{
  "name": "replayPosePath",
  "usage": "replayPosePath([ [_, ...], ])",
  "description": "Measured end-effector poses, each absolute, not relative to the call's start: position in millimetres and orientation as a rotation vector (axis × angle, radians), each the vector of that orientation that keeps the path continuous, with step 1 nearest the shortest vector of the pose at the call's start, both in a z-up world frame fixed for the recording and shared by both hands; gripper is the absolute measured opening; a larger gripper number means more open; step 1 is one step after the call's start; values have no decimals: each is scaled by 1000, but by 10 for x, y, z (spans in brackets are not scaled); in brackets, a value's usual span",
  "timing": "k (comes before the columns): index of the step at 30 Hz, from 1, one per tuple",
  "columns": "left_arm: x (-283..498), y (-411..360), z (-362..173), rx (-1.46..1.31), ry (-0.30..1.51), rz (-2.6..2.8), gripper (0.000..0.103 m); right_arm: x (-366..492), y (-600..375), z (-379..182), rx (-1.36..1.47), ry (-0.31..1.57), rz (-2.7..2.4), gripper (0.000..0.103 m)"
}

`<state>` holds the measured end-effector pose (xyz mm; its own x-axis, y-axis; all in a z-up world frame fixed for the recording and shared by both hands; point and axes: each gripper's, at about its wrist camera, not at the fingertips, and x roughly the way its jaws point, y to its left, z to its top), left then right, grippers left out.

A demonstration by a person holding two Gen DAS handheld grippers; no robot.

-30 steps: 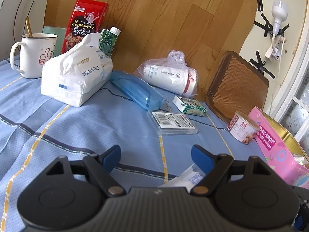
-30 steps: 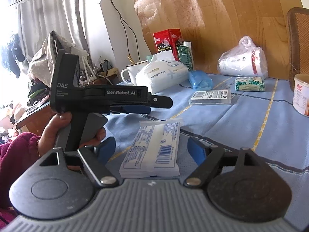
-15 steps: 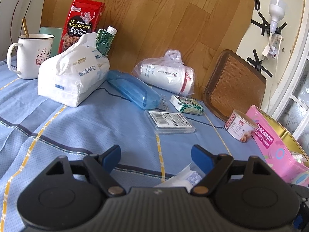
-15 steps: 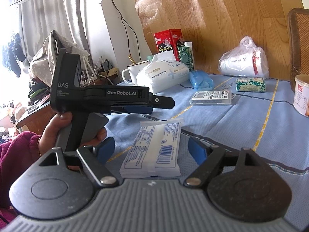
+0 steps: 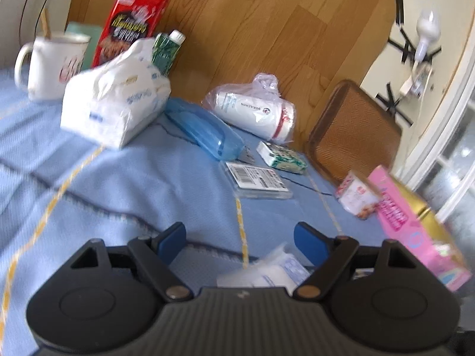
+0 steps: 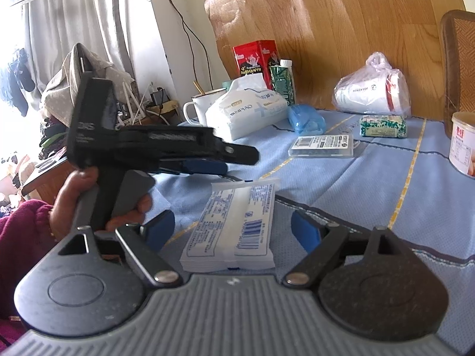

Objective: Organize soft objects
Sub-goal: 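Lift the white packet with the left gripper toward the pink tin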

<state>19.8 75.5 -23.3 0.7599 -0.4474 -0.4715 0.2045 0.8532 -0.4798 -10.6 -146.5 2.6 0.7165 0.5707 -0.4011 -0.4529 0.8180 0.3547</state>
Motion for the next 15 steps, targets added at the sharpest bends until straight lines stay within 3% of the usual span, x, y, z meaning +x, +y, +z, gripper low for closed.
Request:
replayPosePath([
  [11, -276, 632, -253, -474, 702, -459, 81, -24, -1236, -17, 120, 633, 584, 93],
  [13, -283, 522, -271, -468, 710, -496, 73, -75, -1101, -19, 26, 630, 574, 94],
  [15, -293, 426, -266, -429, 692, -471, 72, -137, -941, -37, -89, 622, 552, 91],
])
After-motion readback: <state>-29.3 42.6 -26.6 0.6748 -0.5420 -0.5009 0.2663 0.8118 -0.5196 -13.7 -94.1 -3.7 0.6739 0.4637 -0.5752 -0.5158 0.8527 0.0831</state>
